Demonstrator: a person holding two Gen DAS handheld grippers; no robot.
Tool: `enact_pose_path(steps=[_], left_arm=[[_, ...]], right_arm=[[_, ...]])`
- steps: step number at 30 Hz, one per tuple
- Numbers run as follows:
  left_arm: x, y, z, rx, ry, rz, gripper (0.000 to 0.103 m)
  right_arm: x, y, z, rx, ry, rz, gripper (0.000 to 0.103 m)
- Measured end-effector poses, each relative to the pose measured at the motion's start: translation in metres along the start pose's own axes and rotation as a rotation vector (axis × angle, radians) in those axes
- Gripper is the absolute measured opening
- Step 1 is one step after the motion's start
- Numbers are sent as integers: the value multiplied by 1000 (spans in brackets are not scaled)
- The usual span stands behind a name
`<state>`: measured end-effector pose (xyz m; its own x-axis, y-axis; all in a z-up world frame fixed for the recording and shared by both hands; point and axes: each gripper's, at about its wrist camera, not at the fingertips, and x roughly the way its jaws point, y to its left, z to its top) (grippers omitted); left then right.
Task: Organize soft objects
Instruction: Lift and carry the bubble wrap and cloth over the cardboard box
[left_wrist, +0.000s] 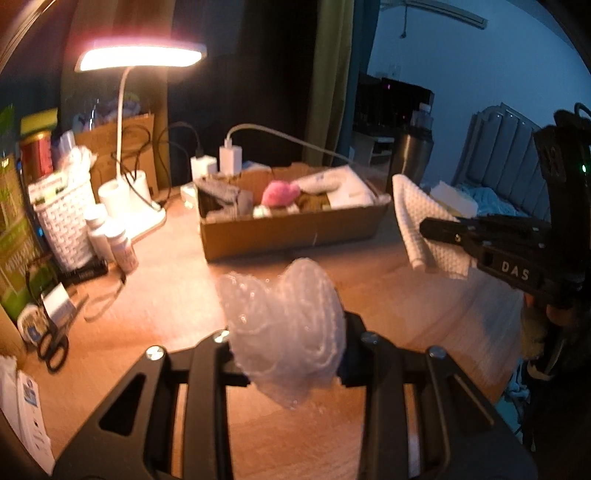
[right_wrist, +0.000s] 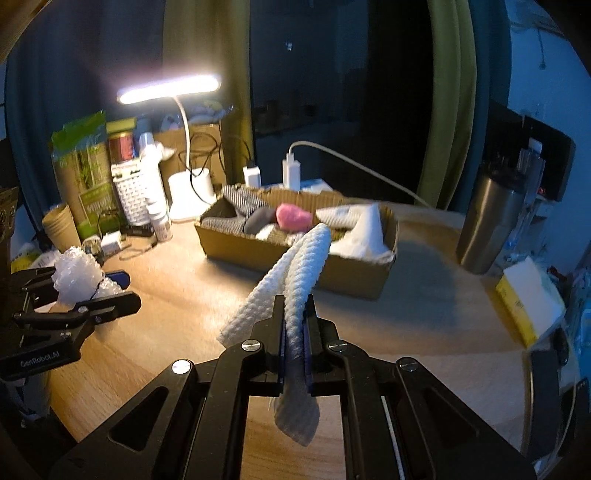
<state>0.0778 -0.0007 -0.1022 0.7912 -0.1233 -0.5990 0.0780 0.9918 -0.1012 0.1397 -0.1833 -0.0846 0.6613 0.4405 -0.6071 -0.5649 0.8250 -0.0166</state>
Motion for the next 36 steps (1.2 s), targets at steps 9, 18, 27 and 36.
enact_pose_path(steps=[9, 18, 27, 36], left_arm=[[-7, 5, 35, 14, -67, -6, 32], [1, 13, 70, 13, -102, -9, 32], [10, 4, 105, 46, -180, 24, 32], [32, 0, 128, 47, -201, 42, 32]], right_arm=[[-8, -8, 25, -6, -80, -4, 8], [-5, -18, 43, -14, -120, -19, 8], [1, -27, 67, -29, -163, -31, 8], [16, -33, 86, -44, -173, -25, 8]])
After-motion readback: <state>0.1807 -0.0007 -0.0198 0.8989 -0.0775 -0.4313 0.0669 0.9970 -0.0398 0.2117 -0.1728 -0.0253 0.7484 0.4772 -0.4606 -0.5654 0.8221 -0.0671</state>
